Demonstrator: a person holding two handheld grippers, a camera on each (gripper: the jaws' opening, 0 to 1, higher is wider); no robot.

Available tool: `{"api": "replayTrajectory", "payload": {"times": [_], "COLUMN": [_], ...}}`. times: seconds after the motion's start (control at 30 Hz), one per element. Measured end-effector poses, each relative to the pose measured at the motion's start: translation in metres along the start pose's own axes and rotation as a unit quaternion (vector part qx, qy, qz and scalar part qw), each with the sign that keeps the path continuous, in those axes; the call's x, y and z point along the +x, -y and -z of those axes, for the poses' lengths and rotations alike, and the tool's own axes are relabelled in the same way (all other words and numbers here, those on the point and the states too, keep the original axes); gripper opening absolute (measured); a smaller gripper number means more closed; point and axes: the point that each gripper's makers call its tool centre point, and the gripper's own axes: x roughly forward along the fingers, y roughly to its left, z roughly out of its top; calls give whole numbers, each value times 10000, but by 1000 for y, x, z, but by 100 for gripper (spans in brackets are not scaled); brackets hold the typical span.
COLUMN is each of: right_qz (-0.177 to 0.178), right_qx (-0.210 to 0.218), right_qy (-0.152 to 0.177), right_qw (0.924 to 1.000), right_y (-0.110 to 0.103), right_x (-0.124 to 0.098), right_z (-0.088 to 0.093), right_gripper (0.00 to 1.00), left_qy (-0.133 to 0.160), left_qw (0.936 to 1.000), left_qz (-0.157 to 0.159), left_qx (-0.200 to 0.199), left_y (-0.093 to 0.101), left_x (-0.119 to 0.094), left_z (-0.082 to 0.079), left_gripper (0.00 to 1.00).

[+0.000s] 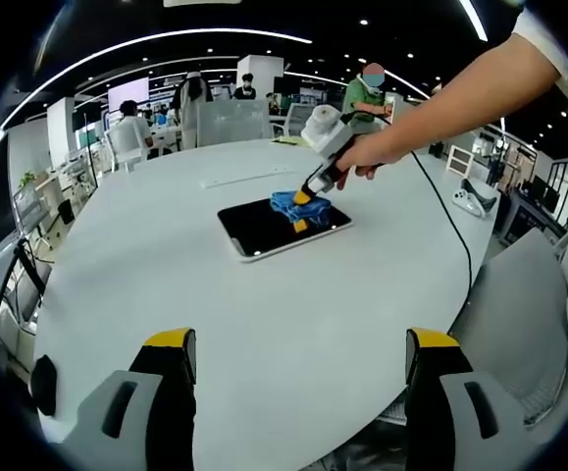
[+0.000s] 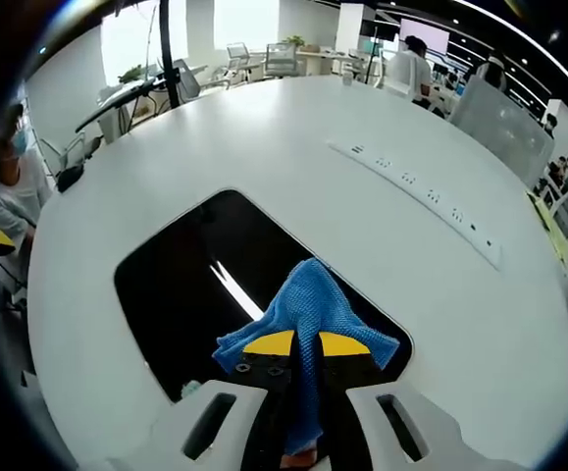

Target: Wipe the mirror surface with the cleaning cloth until all visible marks leave the cleaned area.

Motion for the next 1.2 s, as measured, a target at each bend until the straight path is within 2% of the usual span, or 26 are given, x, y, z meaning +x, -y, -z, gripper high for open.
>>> {"api": "replayTrajectory", "payload": {"times": [0.2,1.2], "right_qz": [-39,-165], "right_qx": [-80,-85], "right_qy": [-50,-18], "right_qw": [9999,9998], "right_y": [-8,-19], "right_x": [-5,-8], "right_z": [3,9], "right_gripper": [3,3], "left_qy": [13,0], "left_qw": [10000,10000], "left_qz": [7,39], "left_qx": [16,46], "left_y": [1,4], "left_x": [0,1], "left_z": [-2,-1], "left_gripper": [89,89]}}
